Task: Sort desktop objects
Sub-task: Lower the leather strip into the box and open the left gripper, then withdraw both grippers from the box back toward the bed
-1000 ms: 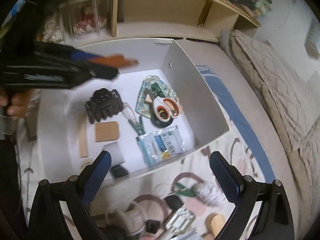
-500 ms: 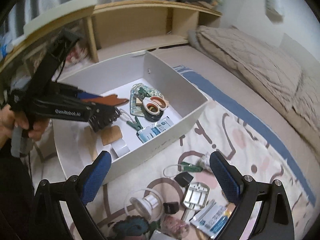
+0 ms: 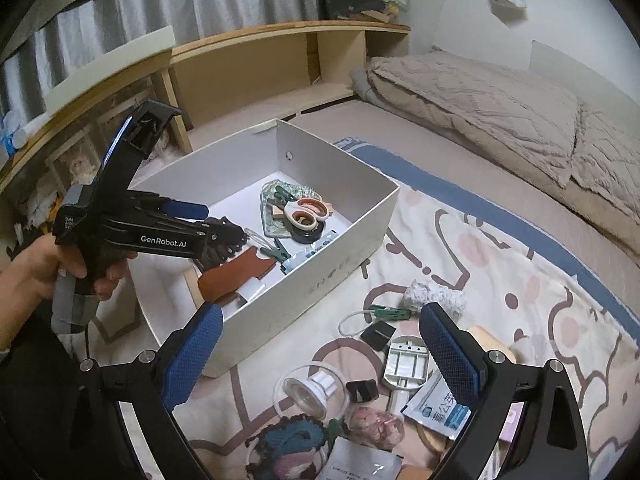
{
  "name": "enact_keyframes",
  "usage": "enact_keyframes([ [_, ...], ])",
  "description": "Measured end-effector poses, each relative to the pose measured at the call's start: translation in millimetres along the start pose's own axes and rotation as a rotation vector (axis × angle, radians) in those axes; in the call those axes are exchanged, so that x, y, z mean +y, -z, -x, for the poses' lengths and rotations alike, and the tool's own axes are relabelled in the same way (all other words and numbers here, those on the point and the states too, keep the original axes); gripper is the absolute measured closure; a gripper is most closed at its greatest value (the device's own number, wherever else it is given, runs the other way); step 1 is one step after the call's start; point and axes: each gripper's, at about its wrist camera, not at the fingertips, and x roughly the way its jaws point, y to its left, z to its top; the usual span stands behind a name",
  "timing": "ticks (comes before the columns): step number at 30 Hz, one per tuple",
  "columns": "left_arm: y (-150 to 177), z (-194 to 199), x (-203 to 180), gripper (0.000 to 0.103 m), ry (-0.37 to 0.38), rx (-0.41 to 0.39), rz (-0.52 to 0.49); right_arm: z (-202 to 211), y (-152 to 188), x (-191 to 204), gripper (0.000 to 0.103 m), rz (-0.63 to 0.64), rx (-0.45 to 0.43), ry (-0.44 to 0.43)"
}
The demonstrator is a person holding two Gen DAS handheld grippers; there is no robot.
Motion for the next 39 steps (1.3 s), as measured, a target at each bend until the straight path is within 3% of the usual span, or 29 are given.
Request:
enact_keyframes([
  [14,3.0,27.7,-12.8,0.029,0.012,-0.069,-0.02,37.3,-5.6,-0.3,0.004,-0.098,-0.169,0.103],
  [18,5.3,37.9,-16.4,0.028,0.007,-0.1,-0.029,45.2,-6.3,1.2,0.0,-0.114,-0.198,0.143],
  [24,10.8,59.5,-22.1,0.01,-0.003,-0.179,-0.046,50.1,-3.2,7.6,0.0,-0.119,-0.2,0.19],
  [39,27.7,105.2,-30.3,0.005,0.016,-0.283,-0.071,74.5,10.3,17.8,0.0,-0.151,-0.236,0.26],
])
